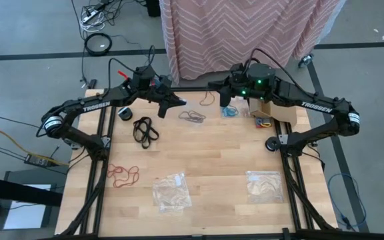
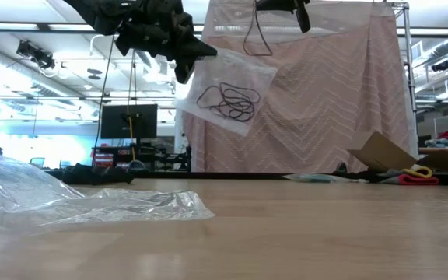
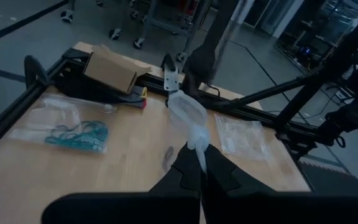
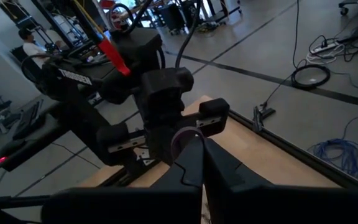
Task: Sort rubber bands
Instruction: Put the black rubber band into the bottom center transparent zip bag
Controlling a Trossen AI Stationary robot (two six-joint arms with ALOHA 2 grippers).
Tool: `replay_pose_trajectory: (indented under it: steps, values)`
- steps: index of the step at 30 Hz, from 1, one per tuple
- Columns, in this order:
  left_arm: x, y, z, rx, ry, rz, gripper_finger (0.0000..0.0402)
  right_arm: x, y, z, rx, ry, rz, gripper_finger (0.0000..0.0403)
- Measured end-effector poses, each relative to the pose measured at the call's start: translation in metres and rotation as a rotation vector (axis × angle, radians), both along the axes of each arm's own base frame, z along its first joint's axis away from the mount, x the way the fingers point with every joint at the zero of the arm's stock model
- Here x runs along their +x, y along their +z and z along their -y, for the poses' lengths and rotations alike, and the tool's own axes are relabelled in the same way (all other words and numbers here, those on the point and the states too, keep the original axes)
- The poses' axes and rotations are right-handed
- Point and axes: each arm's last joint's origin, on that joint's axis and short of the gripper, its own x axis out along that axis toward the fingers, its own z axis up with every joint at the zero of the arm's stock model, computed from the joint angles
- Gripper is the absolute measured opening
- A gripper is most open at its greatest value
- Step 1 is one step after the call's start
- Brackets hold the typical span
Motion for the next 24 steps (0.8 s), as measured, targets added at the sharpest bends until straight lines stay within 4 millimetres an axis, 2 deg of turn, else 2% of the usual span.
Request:
replay_pose_trajectory:
  steps: [13,24]
  values:
    - [0.0001,0.0001,-0.0006,0.002,0.019,-0.002,0.0000,0.0000,0.0000,0.0000,0.000,0.000,0.000,0.0000]
    - [0.0018,0.0080,-0.0008,-0.011,0.007,0.068,0.0000,0.0000,-0.0001,0.0000,0.000,0.000,-0.001,0.0000]
